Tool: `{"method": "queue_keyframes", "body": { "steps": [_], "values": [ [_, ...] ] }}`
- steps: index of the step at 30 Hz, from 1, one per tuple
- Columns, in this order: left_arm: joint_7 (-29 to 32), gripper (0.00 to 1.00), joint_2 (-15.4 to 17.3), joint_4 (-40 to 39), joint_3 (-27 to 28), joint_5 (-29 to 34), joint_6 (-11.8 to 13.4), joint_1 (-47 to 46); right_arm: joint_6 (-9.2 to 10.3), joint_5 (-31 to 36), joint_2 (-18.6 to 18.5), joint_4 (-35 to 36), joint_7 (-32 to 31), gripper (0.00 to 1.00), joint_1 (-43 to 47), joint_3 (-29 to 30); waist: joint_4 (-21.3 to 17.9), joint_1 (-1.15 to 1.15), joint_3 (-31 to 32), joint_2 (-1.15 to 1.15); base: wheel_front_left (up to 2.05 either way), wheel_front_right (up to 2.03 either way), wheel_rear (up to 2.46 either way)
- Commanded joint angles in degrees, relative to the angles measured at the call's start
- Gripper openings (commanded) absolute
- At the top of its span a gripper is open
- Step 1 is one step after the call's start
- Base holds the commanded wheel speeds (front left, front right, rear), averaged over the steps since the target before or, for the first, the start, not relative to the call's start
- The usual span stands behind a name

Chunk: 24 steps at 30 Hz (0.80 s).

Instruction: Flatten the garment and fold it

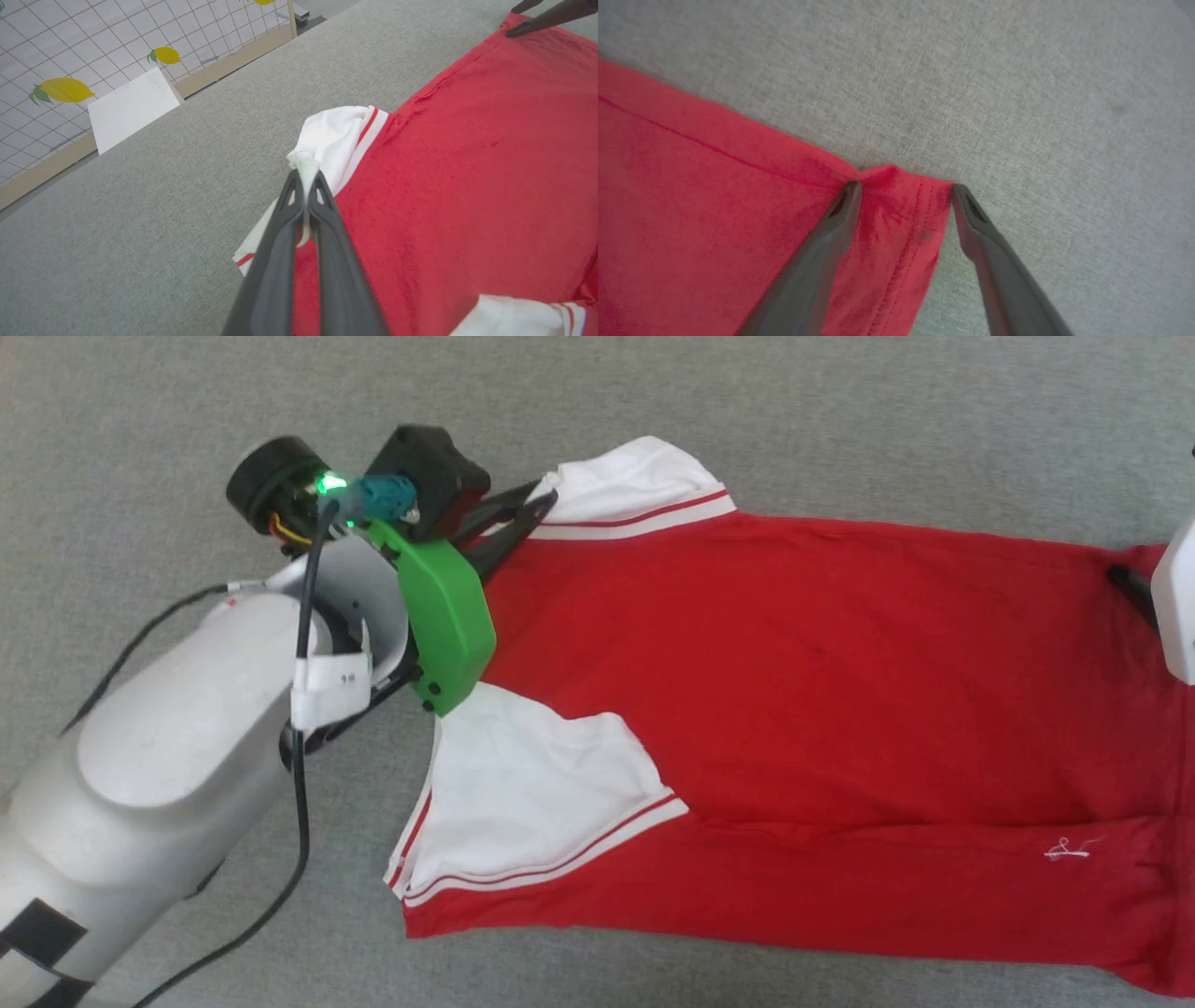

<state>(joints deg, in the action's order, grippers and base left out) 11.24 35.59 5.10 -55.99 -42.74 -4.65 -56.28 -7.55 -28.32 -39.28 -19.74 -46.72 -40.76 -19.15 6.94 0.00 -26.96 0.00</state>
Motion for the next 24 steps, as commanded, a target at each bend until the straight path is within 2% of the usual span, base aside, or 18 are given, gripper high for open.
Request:
{"method": "queue_keyframes", "body": {
  "steps": [1, 2, 3, 8, 14, 20, 24],
  "values": [
    [-0.8, 0.00, -0.5, -0.1, 0.0, 0.6, 0.4, 1.0, 0.06, -0.6, 0.6, -2.0, -0.6, 1.00, 1.6, -2.8, 0.7, 0.00, -0.5, 0.00, 0.00, 0.00, 0.00],
    [-1.1, 0.00, -0.6, -0.1, -0.1, 0.6, 0.5, 1.2, 0.06, -1.0, 0.4, -2.5, -0.7, 0.58, 1.9, -3.7, 0.7, 0.00, -0.5, 0.00, 0.00, 0.00, 0.00],
    [-1.5, 0.00, -0.7, 0.0, -0.1, 0.7, 0.7, 1.5, 0.06, -1.5, 0.1, -2.8, -0.5, 0.00, 2.2, -4.5, 0.8, 0.00, -0.3, 0.00, 0.00, 0.00, 0.00],
    [-3.9, 0.00, -0.6, 1.2, 0.1, 0.7, 1.6, 3.2, 0.06, -2.7, -0.3, -4.5, 4.5, 0.00, 1.7, -4.9, 0.4, 0.00, 1.4, 0.00, 0.00, 0.00, 0.00],
    [-7.2, 0.00, 0.9, 1.7, 1.3, -1.1, 3.4, 7.7, 0.06, -4.3, 1.1, -5.5, 13.4, 0.00, 1.9, -1.0, -0.9, 0.00, 6.5, 0.00, 0.00, 0.00, 0.00],
    [-9.4, 0.00, 4.5, -1.5, 2.7, -4.3, 6.5, 14.9, 0.06, -4.1, 1.3, -2.2, 19.7, 0.00, 8.0, 2.6, -1.9, 0.00, 12.1, 0.00, 0.00, 0.00, 0.00],
    [-9.8, 0.00, 6.7, -4.8, 3.0, -7.9, 8.4, 21.2, 0.06, -5.7, 3.0, 1.1, 21.0, 0.00, 15.3, 6.1, -2.0, 0.00, 15.3, 0.00, 0.00, 0.00, 0.00]
  ]
}}
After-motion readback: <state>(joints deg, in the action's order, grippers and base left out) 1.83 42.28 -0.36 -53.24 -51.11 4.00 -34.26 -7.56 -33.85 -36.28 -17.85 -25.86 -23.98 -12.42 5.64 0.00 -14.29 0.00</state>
